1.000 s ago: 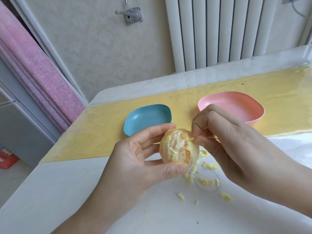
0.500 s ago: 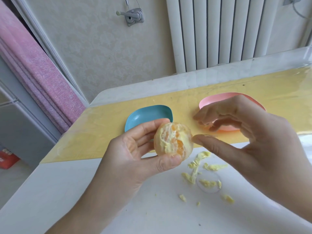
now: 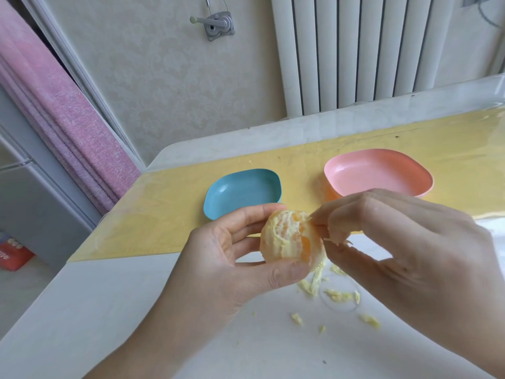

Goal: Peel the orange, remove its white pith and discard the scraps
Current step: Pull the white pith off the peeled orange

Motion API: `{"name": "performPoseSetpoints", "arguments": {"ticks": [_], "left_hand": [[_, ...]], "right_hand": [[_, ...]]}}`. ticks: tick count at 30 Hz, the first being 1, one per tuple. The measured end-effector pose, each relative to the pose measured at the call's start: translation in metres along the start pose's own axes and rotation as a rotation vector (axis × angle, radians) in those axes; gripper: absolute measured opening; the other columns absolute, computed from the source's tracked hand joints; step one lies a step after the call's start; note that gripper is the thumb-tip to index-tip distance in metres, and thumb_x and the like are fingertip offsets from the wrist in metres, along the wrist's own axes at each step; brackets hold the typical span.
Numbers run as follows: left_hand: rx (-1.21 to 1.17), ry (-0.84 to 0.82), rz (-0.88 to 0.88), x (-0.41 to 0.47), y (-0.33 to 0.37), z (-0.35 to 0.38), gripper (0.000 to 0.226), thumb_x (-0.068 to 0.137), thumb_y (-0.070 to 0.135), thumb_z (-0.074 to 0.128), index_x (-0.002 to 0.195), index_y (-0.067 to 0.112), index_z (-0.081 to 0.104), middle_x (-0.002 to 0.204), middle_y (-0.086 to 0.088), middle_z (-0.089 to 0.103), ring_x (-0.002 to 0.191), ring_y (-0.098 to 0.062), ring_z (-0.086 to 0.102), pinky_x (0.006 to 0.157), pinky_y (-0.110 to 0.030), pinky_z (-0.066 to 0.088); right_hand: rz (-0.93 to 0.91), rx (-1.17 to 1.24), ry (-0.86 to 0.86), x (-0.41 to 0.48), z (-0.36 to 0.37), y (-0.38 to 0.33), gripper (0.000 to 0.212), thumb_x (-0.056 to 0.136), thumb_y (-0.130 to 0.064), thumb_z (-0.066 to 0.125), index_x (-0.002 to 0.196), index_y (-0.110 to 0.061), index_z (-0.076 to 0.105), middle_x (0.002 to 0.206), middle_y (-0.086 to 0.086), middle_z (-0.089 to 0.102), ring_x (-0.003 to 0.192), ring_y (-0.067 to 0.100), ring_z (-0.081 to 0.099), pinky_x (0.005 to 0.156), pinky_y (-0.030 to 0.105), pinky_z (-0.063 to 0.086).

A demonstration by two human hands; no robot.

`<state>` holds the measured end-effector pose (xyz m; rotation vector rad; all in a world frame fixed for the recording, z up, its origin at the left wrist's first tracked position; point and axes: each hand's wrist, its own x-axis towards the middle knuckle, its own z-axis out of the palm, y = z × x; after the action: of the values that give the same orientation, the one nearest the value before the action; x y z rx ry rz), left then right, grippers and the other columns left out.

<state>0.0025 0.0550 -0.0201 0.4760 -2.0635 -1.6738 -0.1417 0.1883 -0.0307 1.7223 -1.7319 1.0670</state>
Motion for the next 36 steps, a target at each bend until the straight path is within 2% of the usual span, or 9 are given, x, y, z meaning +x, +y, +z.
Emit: {"name": "performPoseSetpoints", "arguments": {"ticks": [3, 7, 10, 17, 19, 22, 25, 30, 36], "left_hand": [[0.011, -0.007, -0.011, 0.000, -0.001, 0.001, 0.061, 0.044, 0.027, 0.086, 0.104, 0.030, 0.071, 0.102, 0.003, 0.073, 0.095, -0.016, 0.069, 0.071, -0.018, 0.053], [0.014, -0.009, -0.016, -0.001, -0.001, 0.002, 0.060, 0.045, 0.030, 0.085, 0.103, 0.033, 0.071, 0.102, 0.003, 0.073, 0.096, -0.017, 0.069, 0.076, -0.021, 0.053], [0.012, -0.003, -0.011, -0.001, -0.001, 0.002, 0.059, 0.045, 0.030, 0.085, 0.102, 0.033, 0.071, 0.102, 0.003, 0.073, 0.096, -0.016, 0.069, 0.076, -0.021, 0.053], [-0.025, 0.019, -0.008, 0.002, 0.000, -0.003, 0.056, 0.047, 0.030, 0.083, 0.102, 0.031, 0.072, 0.102, 0.001, 0.074, 0.096, -0.018, 0.069, 0.078, -0.021, 0.053], [-0.027, 0.028, -0.006, 0.003, 0.000, -0.007, 0.057, 0.047, 0.030, 0.083, 0.103, 0.030, 0.071, 0.103, 0.000, 0.074, 0.097, -0.019, 0.069, 0.080, -0.021, 0.053], [-0.005, 0.022, -0.005, 0.004, -0.001, -0.008, 0.060, 0.046, 0.027, 0.084, 0.104, 0.029, 0.071, 0.104, 0.001, 0.073, 0.097, -0.016, 0.069, 0.078, -0.019, 0.052], [-0.001, -0.003, -0.005, 0.004, -0.003, -0.006, 0.061, 0.046, 0.021, 0.085, 0.105, 0.026, 0.071, 0.103, 0.001, 0.073, 0.097, -0.014, 0.069, 0.072, -0.017, 0.053], [-0.010, -0.034, 0.008, 0.003, -0.003, -0.006, 0.061, 0.048, 0.016, 0.085, 0.107, 0.026, 0.071, 0.105, -0.001, 0.073, 0.097, -0.014, 0.069, 0.073, -0.021, 0.055], [0.007, -0.046, 0.018, 0.002, -0.002, -0.006, 0.061, 0.050, 0.015, 0.085, 0.108, 0.029, 0.070, 0.105, 0.001, 0.073, 0.097, -0.014, 0.069, 0.075, -0.022, 0.055]], "right_hand": [[-0.121, -0.076, 0.089, -0.001, 0.002, -0.007, 0.013, 0.077, 0.001, 0.065, 0.066, -0.004, 0.059, 0.066, 0.006, 0.063, 0.058, 0.029, 0.059, 0.055, 0.030, 0.038], [-0.030, -0.050, 0.083, -0.001, 0.006, -0.001, 0.015, 0.070, -0.001, 0.070, 0.067, -0.007, 0.056, 0.066, 0.002, 0.062, 0.061, 0.019, 0.052, 0.055, 0.023, 0.037], [0.030, 0.016, 0.094, -0.001, 0.006, -0.002, 0.016, 0.070, -0.006, 0.068, 0.068, -0.011, 0.053, 0.066, -0.001, 0.062, 0.062, 0.016, 0.046, 0.054, 0.012, 0.035], [0.095, 0.146, 0.076, 0.000, 0.004, -0.004, 0.006, 0.071, -0.015, 0.059, 0.070, -0.017, 0.053, 0.073, -0.009, 0.064, 0.070, 0.007, 0.053, 0.055, 0.001, 0.032], [0.109, 0.179, 0.086, -0.001, 0.006, -0.002, 0.005, 0.073, -0.015, 0.059, 0.075, -0.019, 0.058, 0.075, -0.013, 0.063, 0.074, 0.002, 0.056, 0.060, 0.001, 0.036], [0.146, 0.289, 0.071, -0.003, 0.008, 0.005, 0.017, 0.079, -0.012, 0.066, 0.093, -0.022, 0.068, 0.080, -0.016, 0.063, 0.081, 0.002, 0.062, 0.073, 0.008, 0.044], [0.160, 0.369, -0.008, -0.001, 0.008, 0.008, 0.023, 0.082, -0.029, 0.067, 0.104, -0.024, 0.070, 0.085, -0.013, 0.062, 0.084, 0.004, 0.062, 0.074, 0.008, 0.042], [0.110, 0.331, -0.020, 0.001, 0.006, 0.009, 0.013, 0.082, -0.029, 0.066, 0.089, -0.023, 0.075, 0.081, -0.013, 0.062, 0.075, -0.003, 0.058, 0.062, 0.000, 0.037], [0.037, 0.205, 0.010, 0.001, 0.007, 0.009, 0.014, 0.087, -0.023, 0.061, 0.086, -0.018, 0.073, 0.082, -0.009, 0.062, 0.076, -0.002, 0.055, 0.067, -0.001, 0.037]]}}
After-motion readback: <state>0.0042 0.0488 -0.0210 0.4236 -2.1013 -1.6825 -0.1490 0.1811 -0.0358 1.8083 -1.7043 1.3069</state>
